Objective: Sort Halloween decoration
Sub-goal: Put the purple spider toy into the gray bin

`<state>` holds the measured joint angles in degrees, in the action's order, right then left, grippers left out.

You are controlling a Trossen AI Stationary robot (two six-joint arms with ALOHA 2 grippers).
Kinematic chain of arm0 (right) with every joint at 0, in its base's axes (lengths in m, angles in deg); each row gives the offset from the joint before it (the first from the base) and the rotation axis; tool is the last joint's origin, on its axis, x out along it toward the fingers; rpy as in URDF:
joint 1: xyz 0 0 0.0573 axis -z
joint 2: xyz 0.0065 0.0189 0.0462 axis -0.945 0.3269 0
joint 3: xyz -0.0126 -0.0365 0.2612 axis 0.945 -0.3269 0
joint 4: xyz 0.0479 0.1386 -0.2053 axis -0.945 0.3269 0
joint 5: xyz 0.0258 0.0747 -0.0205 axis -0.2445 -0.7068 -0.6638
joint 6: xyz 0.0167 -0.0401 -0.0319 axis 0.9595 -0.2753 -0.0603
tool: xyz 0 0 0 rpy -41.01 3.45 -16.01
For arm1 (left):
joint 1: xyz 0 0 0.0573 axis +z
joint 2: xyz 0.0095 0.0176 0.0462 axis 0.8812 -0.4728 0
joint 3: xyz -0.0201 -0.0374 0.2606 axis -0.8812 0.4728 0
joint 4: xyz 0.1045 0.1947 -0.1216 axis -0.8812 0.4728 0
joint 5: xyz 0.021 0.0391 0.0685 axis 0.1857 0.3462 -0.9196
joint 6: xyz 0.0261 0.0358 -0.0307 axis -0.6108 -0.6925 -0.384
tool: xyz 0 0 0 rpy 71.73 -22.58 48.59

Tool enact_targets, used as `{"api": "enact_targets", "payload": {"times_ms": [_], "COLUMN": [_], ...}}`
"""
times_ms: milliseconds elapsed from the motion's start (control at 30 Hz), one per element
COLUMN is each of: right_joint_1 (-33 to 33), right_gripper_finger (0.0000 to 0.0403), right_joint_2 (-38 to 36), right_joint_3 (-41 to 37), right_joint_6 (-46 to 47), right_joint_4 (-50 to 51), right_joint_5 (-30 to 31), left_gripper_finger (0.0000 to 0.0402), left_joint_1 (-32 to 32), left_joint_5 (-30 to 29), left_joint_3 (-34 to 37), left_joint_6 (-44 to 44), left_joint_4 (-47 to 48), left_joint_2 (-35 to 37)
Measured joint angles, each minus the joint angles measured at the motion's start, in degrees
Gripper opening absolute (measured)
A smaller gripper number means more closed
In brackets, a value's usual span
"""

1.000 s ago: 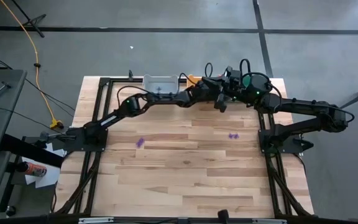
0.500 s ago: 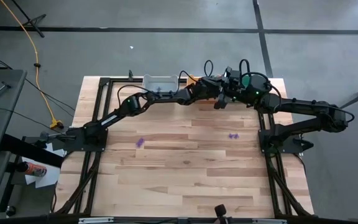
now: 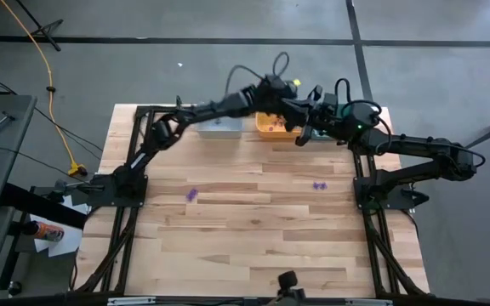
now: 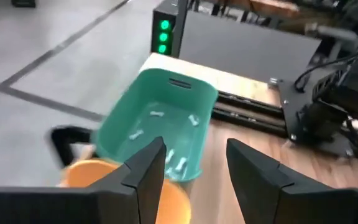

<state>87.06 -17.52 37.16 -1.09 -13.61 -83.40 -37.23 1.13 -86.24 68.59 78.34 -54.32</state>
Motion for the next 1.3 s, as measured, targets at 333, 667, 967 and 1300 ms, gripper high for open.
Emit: {"api": "enact_targets", "payload": {"times_ms": [333, 667, 967, 1300], "right_joint_1": [0.0, 0.0, 0.0, 0.0], "right_gripper_finger": [0.0, 0.0, 0.0, 0.0], "right_joint_2": [0.0, -0.1, -0.1, -0.1], "right_joint_3": [0.0, 0.0, 0.0, 0.0], "right_joint_6": [-0.8, -2.2, 0.4, 1.3], "right_joint_4": [-1.1, 1.5, 11.3, 17.8], "right_joint_5": [0.0, -1.7, -2.6, -4.0], "left_gripper_finger": [0.0139, 0.0117, 0.0115, 0.0115], "left_joint_1": [2.9, -2.3, -9.8, -13.8], "left_joint_5": [8.2, 8.0, 1.3, -10.3], "left_joint_3": [3.9, 49.1, 84.3, 88.7], "left_joint_6": [-2.3, 8.6, 20.4, 10.8], "left_joint_4": [19.2, -12.9, -50.1, -37.0], "left_joint_2": [17.3, 43.4, 67.4, 79.1]}}
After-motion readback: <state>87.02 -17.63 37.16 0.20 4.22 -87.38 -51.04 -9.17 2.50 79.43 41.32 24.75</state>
